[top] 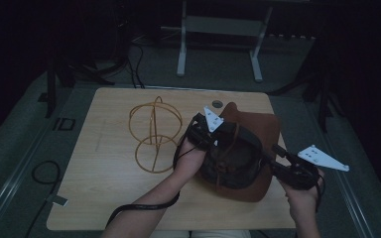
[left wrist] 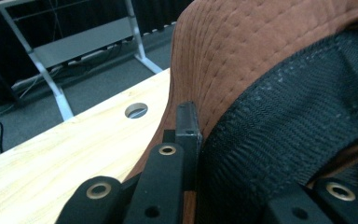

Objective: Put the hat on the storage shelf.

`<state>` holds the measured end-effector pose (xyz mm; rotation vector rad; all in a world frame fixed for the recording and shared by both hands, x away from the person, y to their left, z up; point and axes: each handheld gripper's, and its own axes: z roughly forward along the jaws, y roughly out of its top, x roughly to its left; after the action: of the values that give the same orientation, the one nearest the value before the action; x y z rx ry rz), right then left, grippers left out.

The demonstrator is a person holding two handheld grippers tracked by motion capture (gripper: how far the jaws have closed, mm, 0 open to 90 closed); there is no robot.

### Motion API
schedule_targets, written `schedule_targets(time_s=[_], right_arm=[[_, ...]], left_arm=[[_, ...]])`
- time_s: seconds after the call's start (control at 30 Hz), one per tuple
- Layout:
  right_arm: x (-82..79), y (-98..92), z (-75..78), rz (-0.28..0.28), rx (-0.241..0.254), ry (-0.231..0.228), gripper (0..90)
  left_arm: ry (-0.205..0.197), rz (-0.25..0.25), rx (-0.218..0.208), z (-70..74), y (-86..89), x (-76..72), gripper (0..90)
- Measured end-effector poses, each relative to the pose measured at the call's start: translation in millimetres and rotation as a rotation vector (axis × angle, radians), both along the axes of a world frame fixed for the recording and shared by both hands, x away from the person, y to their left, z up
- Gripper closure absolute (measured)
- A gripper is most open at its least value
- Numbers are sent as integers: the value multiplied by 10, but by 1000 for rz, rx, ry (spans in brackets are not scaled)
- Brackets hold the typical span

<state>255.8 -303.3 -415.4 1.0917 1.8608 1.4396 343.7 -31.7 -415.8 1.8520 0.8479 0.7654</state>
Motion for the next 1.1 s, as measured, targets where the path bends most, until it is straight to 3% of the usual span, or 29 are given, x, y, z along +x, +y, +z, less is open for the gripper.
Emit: schedule_targets(time_s=[0.07,0.17,0.2,0.33,0.37,0.43,0.47,0.5,0.57,0.63,0.73,0.8,0.93,1.03,1.1], right_arm=[[-54,-84,73,-3,-5,-24,450],[-46,-248,137,-53,-19,-40,454],[-30,-303,146,-75,-21,-43,461],[42,-493,166,-116,-35,-30,462],[59,-533,168,-125,-36,-30,463],[73,-568,168,-135,-38,-27,467],[92,-600,163,-139,-35,-22,467],[133,-636,135,-132,-28,-5,472],[163,-626,91,-107,-26,18,472],[177,-575,45,-71,-34,35,472],[200,-468,-8,-14,-40,51,472],[213,-391,-40,33,-40,62,475],[192,-183,-114,146,-53,69,482],[134,-14,-129,235,-50,64,482],[84,113,-129,290,-57,63,478]], left_arm=[[-10,-21,-1,7,23,-24,866],[-21,-92,-51,43,87,-75,865],[-32,-108,-45,55,100,-103,865],[-56,-180,-60,79,167,-202,865],[-64,-218,-76,76,190,-222,865],[-73,-232,-65,75,204,-246,864],[-89,-292,-89,63,245,-284,864],[-102,-313,-89,54,259,-303,864],[-103,-368,-93,41,290,-325,864],[-82,-400,-63,28,300,-339,864],[-87,-471,-44,-17,329,-389,864],[-90,-508,-64,-36,372,-419,863],[-114,-635,-124,-45,478,-460,863],[-122,-653,-124,-26,515,-485,863],[-128,-639,-129,-10,535,-495,863]])
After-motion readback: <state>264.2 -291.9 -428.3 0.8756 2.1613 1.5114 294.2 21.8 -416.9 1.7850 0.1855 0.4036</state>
